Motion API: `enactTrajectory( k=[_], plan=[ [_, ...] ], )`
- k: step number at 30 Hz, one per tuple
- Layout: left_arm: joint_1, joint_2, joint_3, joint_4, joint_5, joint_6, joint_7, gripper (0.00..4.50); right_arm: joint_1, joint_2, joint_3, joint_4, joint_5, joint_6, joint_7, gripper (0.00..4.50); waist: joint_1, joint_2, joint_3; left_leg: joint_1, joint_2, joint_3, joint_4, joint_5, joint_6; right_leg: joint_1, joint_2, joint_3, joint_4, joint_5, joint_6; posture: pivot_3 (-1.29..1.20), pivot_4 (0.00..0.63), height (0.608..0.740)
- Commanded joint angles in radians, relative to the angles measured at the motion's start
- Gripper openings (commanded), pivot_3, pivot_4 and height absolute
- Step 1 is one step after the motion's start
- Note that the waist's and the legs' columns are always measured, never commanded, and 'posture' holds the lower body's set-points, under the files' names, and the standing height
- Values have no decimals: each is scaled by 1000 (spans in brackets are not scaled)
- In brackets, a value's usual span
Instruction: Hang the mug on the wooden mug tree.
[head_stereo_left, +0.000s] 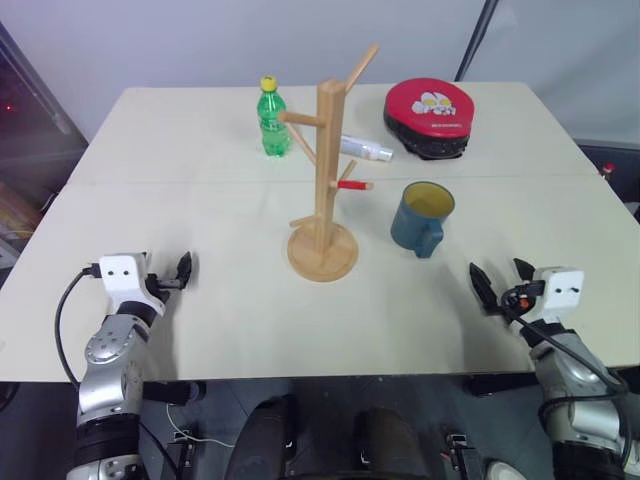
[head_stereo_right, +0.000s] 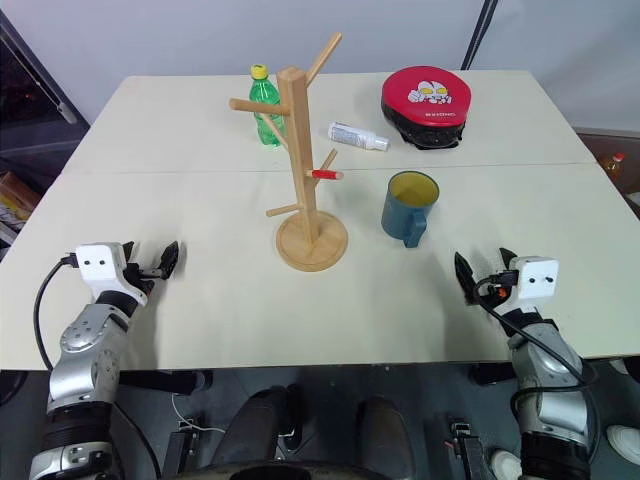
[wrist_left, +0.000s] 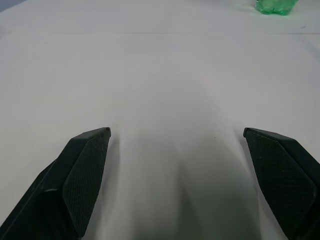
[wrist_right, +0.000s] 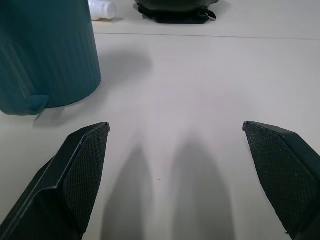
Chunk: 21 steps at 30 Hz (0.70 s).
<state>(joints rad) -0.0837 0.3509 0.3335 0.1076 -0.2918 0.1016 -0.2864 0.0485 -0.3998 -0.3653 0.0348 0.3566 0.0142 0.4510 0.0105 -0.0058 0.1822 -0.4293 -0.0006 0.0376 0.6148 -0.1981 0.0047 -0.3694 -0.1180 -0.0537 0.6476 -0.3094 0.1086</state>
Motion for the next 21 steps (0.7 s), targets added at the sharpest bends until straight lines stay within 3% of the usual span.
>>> enactTrajectory(
  k=[1,10,15,21],
  plan=[
    [22,11,2,-24,1,25,-4,4500,11,1,-7,-25,3,-27,10,4433,0,0,0,0,0,0,0,0,0,0,0,0,0,0,0,0,150,740],
    [56,22,-25,-128,-33,87,-71,4500,81,8,3,-167,15,9,-4,4433,1,0,0,0,0,0,0,0,0,0,0,0,0,0,0,0,150,740],
    [65,47,-57,-177,-63,52,-201,4500,112,36,45,-264,17,45,-16,4433,0,0,0,0,0,0,0,-1,-2,0,-1,1,-1,0,-1,0,150,740],
    [121,86,-161,-288,-109,38,-406,4500,196,50,187,-410,-47,66,2,4433,-1,0,0,0,0,0,-1,-2,-3,-2,-1,2,-2,-2,-4,0,150,740]
  ],
)
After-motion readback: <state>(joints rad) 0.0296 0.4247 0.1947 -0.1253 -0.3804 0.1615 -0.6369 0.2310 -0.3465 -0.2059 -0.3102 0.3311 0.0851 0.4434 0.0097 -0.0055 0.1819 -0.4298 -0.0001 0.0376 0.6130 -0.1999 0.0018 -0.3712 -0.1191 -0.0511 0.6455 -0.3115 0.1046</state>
